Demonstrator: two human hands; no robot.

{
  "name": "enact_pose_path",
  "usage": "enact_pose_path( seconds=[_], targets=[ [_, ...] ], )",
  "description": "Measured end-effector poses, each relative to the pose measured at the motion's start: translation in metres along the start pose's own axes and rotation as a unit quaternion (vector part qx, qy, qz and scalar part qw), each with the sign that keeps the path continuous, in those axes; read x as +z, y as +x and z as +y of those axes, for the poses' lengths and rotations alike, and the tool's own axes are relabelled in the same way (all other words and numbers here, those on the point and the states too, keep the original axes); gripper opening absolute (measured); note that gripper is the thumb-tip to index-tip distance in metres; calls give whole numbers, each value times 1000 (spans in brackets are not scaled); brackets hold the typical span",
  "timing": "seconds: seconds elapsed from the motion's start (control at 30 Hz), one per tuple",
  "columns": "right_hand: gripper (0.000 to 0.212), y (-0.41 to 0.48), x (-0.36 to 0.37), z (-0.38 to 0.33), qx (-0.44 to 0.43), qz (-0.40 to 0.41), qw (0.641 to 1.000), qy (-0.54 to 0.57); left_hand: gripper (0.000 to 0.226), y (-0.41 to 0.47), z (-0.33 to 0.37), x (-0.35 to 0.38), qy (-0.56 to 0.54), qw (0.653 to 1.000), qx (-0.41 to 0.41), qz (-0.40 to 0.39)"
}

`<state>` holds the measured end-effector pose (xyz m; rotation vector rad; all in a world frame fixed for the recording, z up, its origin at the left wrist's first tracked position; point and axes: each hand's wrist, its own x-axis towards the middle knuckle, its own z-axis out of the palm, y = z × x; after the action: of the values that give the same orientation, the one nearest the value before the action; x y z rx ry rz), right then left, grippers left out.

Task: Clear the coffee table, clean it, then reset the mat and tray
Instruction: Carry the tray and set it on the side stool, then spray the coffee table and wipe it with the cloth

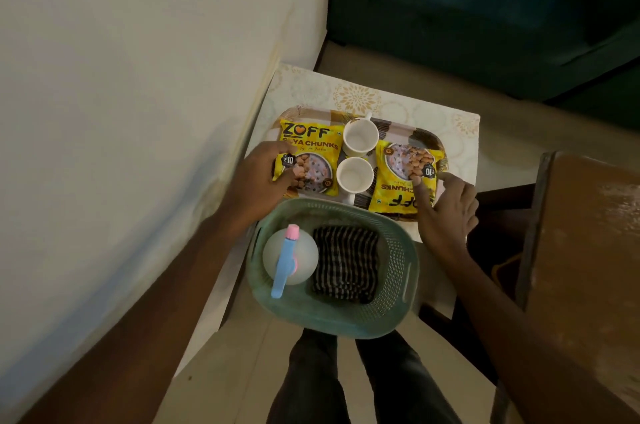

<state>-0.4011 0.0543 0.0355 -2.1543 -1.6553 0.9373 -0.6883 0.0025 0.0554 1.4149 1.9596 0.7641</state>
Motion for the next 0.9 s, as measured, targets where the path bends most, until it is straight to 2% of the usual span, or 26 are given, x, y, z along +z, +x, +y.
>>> enact_pose_path(
  seconds=[0.07,0.17,0.27,0.33,0.47,0.6,0.67,0.77,0.9],
  targets=[
    [48,-11,-7,-11,-43,13,999,13,27,-18,11,-8,-21,1000,4,1],
    [35,-36,-13,-28,-146,3,988,44,29,-45,24,-18,-63,998,-13,-20],
    [13,-68,-11,-40,-224,-61,970,68,42,-68,25,-25,-80,995,-11,-59],
    [8,-85,0,-40,-269,-121,955,40,55,-80,16,-25,-57,995,-12,-80],
    [28,-91,35,-25,-271,-256,922,-108,70,-98,-4,-21,45,992,64,-100],
    [62,-77,55,-21,-252,-291,896,-222,80,-111,-9,-19,117,981,103,-116],
    [71,-71,61,-20,-256,-306,876,-272,77,-115,-9,-15,131,980,105,-103],
    [76,-68,67,-22,-276,-301,851,-329,72,-115,-6,-11,134,983,89,-83],
    [66,-69,65,-32,-269,-315,840,-351,71,-113,3,-8,147,982,106,-58]
  ],
)
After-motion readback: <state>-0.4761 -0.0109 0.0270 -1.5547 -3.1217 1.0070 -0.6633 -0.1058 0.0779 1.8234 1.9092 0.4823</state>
